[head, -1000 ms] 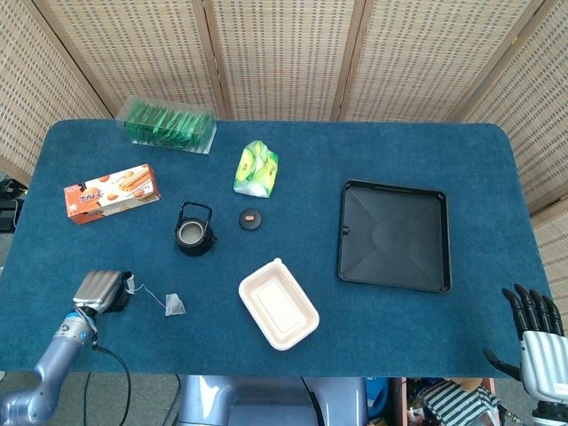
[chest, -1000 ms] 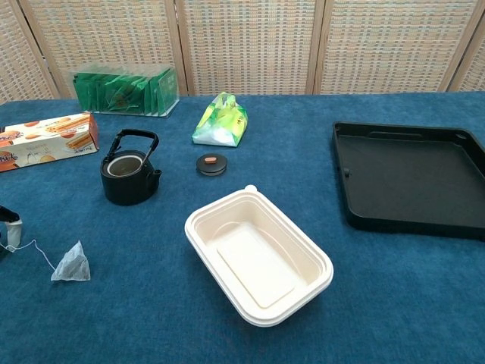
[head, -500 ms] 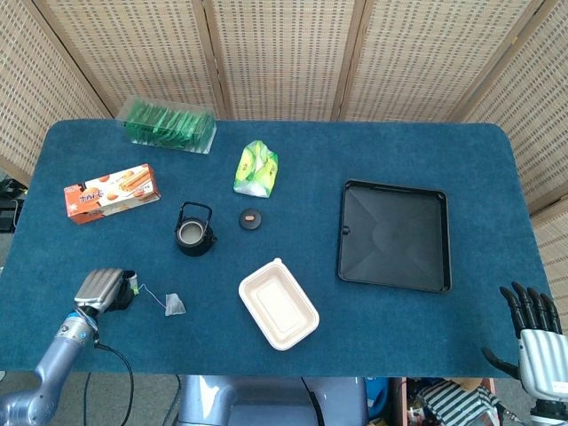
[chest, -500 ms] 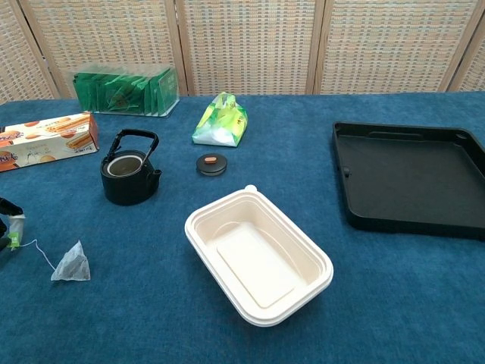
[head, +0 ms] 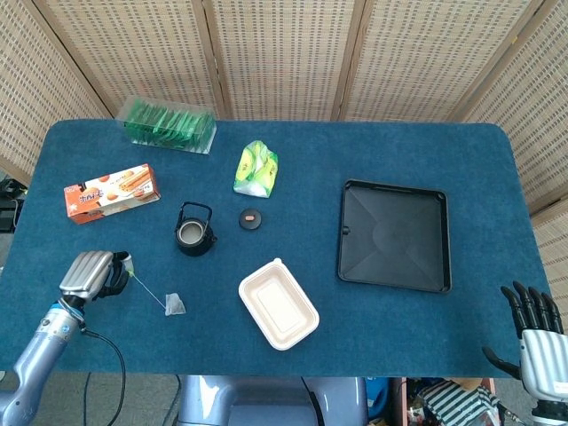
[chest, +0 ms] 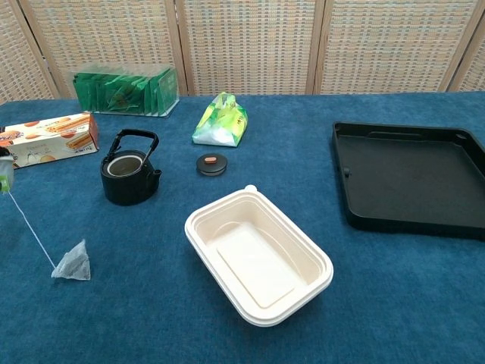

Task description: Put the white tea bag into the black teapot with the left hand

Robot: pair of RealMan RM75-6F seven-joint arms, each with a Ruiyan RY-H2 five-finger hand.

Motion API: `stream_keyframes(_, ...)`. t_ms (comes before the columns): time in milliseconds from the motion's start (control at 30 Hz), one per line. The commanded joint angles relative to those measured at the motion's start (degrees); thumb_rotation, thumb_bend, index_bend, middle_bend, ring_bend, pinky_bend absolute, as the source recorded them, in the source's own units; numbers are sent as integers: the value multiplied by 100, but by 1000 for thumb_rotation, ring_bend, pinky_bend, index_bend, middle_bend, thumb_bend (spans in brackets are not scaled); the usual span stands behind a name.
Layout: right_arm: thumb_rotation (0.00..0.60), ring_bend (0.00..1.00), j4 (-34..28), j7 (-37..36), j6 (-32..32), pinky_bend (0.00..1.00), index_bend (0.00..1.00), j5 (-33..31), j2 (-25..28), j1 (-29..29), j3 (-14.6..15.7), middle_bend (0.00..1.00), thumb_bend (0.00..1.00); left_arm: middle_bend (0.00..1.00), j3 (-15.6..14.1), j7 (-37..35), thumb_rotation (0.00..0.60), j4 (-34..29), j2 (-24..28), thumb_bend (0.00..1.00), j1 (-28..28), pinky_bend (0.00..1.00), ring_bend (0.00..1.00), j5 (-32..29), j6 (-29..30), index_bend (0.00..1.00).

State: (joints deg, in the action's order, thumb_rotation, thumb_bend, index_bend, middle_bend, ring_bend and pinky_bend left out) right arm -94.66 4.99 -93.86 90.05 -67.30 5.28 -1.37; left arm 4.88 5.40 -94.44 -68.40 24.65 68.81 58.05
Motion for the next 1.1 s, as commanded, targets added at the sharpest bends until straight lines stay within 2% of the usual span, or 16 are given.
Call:
stream_keyframes(33, 600, 0, 26, -31, -8, 46, 138, 1, -14, 6, 2, 125, 16, 793, 115, -114, 600, -214, 210, 541, -12, 671, 753, 219, 219, 676)
stream_keyframes(233, 600, 0, 115, -123, -13, 45, 137, -28, -58, 24, 5, 125, 16, 793, 276, -367, 600, -477, 397, 541, 14, 671, 753, 506, 454, 676)
stream_keyframes(567, 600, 0, 253, -272, -2, 45, 137, -75, -111, 40, 1, 125, 16, 793, 471, -514, 600, -574, 299, 541, 142, 671, 753, 839, 731, 676)
stream_keyframes(833, 600, 0, 277, -301, 27, 45, 137, -86, -123, 36, 8, 125, 16, 793, 709, -337, 600, -546, 262, 541, 410, 671, 753, 704, 611, 678)
stream_keyframes(1100, 600, 0, 321, -333, 55, 46, 137, -168, -132, 64, 10, 125, 16, 793, 1086, -140, 600, -355, 185, 541, 810, 671, 753, 156, 315, 678)
